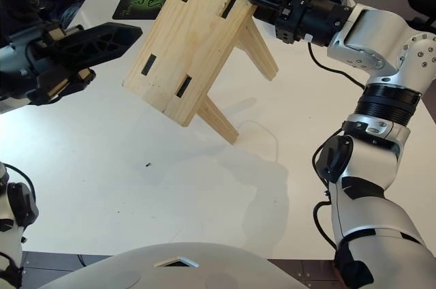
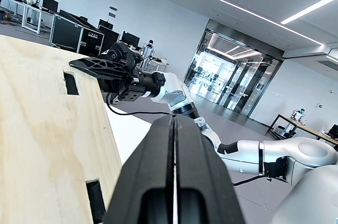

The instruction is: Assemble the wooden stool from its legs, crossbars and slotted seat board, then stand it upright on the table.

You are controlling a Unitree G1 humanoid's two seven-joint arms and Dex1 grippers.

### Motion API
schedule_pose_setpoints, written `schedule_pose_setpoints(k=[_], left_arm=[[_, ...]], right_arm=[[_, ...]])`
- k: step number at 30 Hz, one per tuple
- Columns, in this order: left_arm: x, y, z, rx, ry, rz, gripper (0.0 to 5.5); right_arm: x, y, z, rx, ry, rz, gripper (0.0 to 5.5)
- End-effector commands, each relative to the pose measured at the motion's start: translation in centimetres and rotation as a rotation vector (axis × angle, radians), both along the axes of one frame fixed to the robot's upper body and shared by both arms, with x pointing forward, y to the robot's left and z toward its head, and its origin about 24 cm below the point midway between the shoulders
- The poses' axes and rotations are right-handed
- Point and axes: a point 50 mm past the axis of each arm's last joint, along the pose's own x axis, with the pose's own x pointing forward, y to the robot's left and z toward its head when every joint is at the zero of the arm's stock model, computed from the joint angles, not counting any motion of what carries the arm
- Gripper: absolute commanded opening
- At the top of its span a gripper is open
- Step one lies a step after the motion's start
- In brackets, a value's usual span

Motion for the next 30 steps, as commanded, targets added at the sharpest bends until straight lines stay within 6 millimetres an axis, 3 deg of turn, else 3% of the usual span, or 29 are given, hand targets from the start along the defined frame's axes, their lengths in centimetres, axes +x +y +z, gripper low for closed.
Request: schedule_pose_setpoints(k=[1, 5, 11, 16, 20, 23, 30], left_arm=[[-0.1, 0.7, -0.6, 0.018, 0.004, 0.064, 0.0], [-0.1, 1.0, -0.9, 0.017, 0.014, 0.072, 0.0], [0.0, 1.2, -0.9, 0.013, 0.012, 0.081, 0.0], [-0.1, 1.3, -1.3, 0.013, 0.02, 0.102, 0.0], [0.0, 1.4, -1.7, 0.021, 0.029, 0.123, 0.0], [0.1, 1.7, -2.0, 0.021, 0.035, 0.152, 0.0], [0.0, 2.6, -2.6, -0.018, 0.033, 0.251, 0.0]], right_arm=[[-0.9, -3.1, -10.4, -0.413, 0.41, -0.255, 1.88], [-1.0, -3.4, -10.9, -0.364, 0.402, -0.292, 2.72], [0.3, -4.4, -8.3, -0.364, 0.276, -0.399, 2.77], [0.4, -4.8, -7.4, -0.328, 0.243, -0.391, 2.77], [0.2, -4.3, -7.4, -0.29, 0.229, -0.349, 3.43], [0.4, -5.1, -7.2, -0.235, 0.221, -0.404, 3.96], [0.3, -7.6, -5.6, -0.044, 0.127, -0.519, 3.96]])
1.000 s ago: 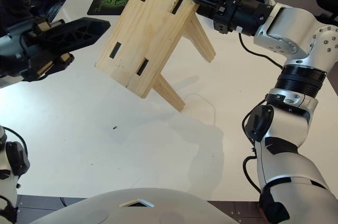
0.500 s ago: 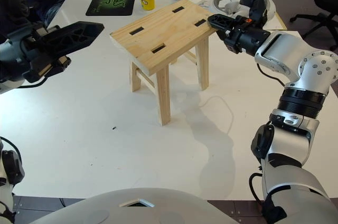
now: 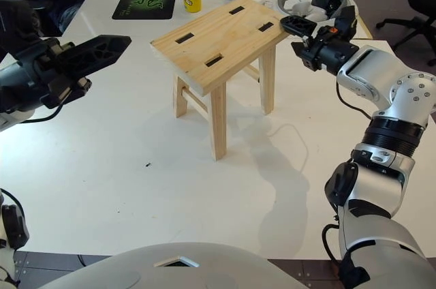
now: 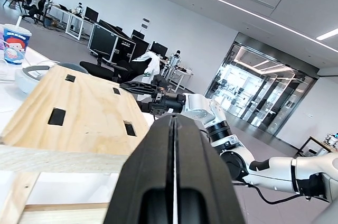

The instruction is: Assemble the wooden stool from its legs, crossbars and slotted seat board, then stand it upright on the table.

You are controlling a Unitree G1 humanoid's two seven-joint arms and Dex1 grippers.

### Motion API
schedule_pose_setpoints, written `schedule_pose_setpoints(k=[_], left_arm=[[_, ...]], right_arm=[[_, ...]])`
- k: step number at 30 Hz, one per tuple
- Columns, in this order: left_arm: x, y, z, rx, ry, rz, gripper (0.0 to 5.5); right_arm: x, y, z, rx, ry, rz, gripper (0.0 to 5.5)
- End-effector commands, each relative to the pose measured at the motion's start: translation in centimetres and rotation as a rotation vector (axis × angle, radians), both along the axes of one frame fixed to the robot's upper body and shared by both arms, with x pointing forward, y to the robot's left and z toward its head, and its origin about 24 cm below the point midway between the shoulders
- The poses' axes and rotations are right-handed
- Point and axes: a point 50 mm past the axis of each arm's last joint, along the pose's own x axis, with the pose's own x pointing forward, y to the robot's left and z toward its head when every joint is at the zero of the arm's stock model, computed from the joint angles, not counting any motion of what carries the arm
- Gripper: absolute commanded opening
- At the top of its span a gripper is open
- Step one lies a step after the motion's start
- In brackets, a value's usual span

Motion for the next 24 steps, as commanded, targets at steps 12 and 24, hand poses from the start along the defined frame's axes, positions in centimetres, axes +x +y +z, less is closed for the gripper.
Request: schedule_pose_setpoints(k=[12, 24], left_arm=[[4.3, 3.8, -5.2, 0.268, -0.258, 0.935, 0.0], [0.0, 0.1, -20.6, 0.62, -0.072, 1.163, 0.0]], right_arm=[[-0.4, -1.3, -0.1, -0.783, -0.6, -0.43, 3.96], [-8.4, 4.2, -13.6, -1.01, -0.522, -0.327, 3.01]])
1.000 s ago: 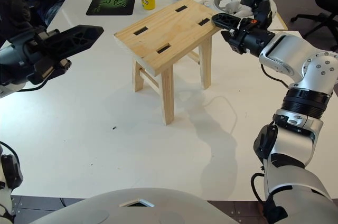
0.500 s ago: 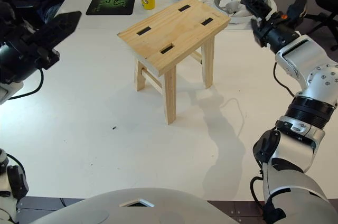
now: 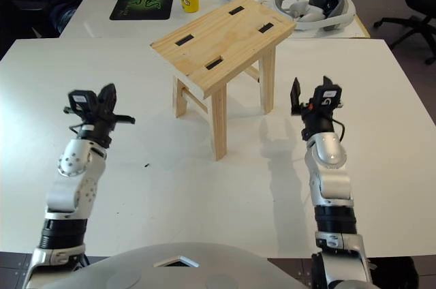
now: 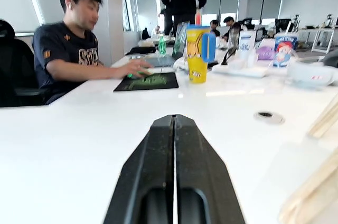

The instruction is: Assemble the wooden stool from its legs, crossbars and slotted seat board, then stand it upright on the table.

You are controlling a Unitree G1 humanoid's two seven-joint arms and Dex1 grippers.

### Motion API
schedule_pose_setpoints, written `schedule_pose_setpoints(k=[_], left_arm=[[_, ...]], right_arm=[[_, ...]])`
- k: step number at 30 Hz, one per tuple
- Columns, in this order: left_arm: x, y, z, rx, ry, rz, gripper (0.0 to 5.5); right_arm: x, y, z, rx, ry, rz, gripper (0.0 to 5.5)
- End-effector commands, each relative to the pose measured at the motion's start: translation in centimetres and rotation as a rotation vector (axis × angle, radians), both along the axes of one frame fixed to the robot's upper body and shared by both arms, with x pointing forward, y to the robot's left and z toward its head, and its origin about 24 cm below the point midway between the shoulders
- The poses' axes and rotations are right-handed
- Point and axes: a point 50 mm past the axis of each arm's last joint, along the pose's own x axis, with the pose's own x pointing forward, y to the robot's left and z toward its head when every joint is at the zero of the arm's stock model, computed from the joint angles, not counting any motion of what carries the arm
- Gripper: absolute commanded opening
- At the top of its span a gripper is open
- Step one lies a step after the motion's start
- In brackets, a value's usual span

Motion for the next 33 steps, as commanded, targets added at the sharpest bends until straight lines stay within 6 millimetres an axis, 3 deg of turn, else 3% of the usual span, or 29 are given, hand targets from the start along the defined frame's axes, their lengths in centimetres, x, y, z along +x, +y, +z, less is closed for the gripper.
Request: schedule_pose_setpoints(k=[1, 7, 21, 33], left_arm=[[-1.3, -0.5, -3.0, 0.037, 0.065, 0.02, 0.0], [-1.3, -0.8, -3.5, 0.046, 0.057, -0.007, 0.0], [0.3, -1.6, -2.7, 0.064, 0.001, -0.068, 0.0], [1.3, -1.0, -3.2, 0.07, -0.006, -0.06, 0.0]], right_arm=[[-1.5, 2.3, -1.3, 0.001, -0.011, 0.064, 2.84], [-2.5, 3.1, -3.0, -0.013, -0.014, 0.06, 1.95], [-1.8, 3.4, -3.6, 0.054, -0.029, 0.011, 0.03], [-0.2, 3.5, -4.2, 0.061, -0.014, 0.018, 0.03]])
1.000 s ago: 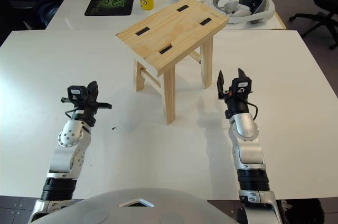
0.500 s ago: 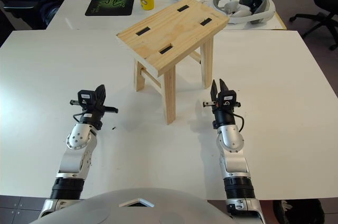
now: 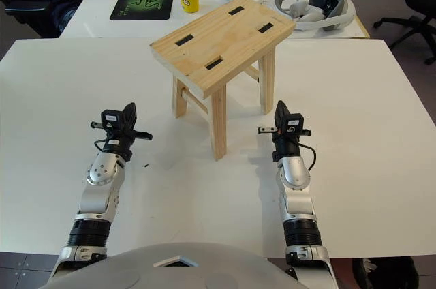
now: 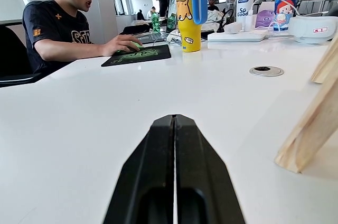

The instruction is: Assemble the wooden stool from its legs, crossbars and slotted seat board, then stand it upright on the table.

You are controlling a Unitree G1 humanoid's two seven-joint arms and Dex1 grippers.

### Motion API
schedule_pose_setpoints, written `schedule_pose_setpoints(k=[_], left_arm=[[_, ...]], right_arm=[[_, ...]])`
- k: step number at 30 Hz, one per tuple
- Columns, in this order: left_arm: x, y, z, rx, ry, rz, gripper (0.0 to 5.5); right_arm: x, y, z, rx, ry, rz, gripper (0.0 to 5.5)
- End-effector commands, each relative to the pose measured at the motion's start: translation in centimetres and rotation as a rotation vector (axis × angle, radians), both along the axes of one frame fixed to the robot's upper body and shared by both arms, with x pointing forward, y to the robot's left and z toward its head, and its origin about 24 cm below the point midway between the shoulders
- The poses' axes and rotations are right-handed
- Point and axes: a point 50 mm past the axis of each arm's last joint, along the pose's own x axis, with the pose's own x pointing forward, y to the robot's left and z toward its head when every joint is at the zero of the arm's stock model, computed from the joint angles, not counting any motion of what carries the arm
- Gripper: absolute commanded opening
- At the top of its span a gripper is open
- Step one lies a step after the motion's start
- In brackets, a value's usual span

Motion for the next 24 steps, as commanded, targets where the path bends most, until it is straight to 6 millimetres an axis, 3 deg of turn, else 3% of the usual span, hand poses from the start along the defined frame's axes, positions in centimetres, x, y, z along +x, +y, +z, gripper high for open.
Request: schedule_pose_setpoints(k=[1, 13, 24], left_arm=[[0.6, 0.0, 0.0, 0.012, -0.012, -0.005, 0.0], [2.0, 0.1, -0.2, 0.02, -0.018, -0.002, 0.0], [1.8, -0.1, -0.3, 0.021, -0.021, 0.0, 0.0]], right_arm=[[0.7, -0.1, 0.0, 0.004, -0.007, -0.005, 0.03], [1.6, -0.1, -0.3, 0.012, -0.011, -0.004, 0.03], [1.6, -0.1, -0.5, -0.005, 0.002, 0.008, 0.03]])
